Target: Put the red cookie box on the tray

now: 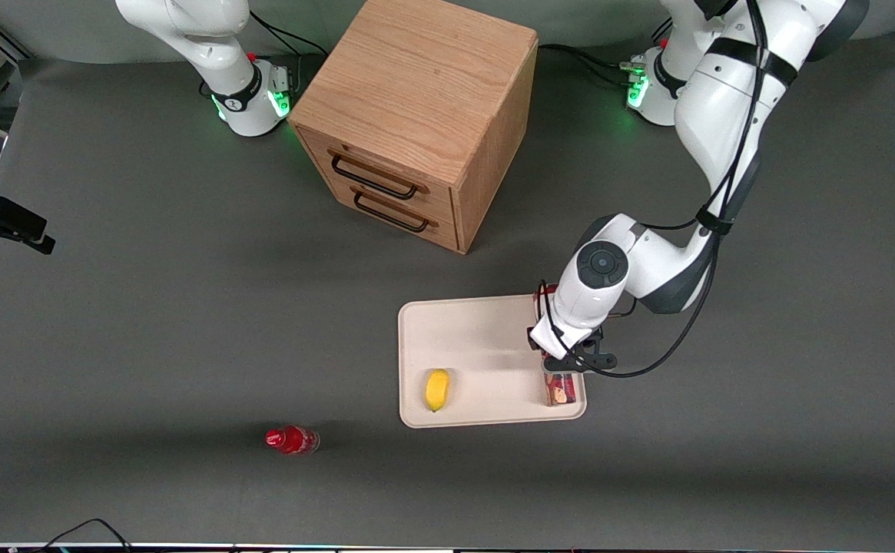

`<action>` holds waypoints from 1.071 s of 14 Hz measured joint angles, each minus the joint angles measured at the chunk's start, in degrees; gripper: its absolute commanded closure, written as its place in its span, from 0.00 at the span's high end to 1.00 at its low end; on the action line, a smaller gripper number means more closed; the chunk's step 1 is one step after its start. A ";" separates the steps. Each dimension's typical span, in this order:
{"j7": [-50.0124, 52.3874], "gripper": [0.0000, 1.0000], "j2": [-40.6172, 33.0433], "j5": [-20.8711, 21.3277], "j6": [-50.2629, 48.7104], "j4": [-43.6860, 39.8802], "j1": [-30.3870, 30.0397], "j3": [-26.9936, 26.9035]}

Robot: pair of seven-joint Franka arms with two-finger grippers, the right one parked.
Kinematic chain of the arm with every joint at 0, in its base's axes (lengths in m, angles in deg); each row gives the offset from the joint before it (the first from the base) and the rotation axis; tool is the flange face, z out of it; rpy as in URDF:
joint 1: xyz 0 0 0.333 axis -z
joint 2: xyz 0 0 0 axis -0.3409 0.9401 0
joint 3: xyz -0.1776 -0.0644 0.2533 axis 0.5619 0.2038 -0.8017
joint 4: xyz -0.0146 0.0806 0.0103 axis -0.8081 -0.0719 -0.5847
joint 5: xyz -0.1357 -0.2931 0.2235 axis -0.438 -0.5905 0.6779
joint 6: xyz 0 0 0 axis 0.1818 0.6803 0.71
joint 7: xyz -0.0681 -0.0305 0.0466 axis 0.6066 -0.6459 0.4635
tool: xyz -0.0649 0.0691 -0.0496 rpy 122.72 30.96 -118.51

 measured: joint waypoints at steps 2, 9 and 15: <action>0.00 1.00 0.00 0.05 0.00 -0.10 0.00 0.00; -0.98 1.00 -3.07 0.00 -5.04 -2.79 -0.03 0.09; -18.20 1.00 -20.12 -12.16 -31.11 -3.75 -2.03 0.03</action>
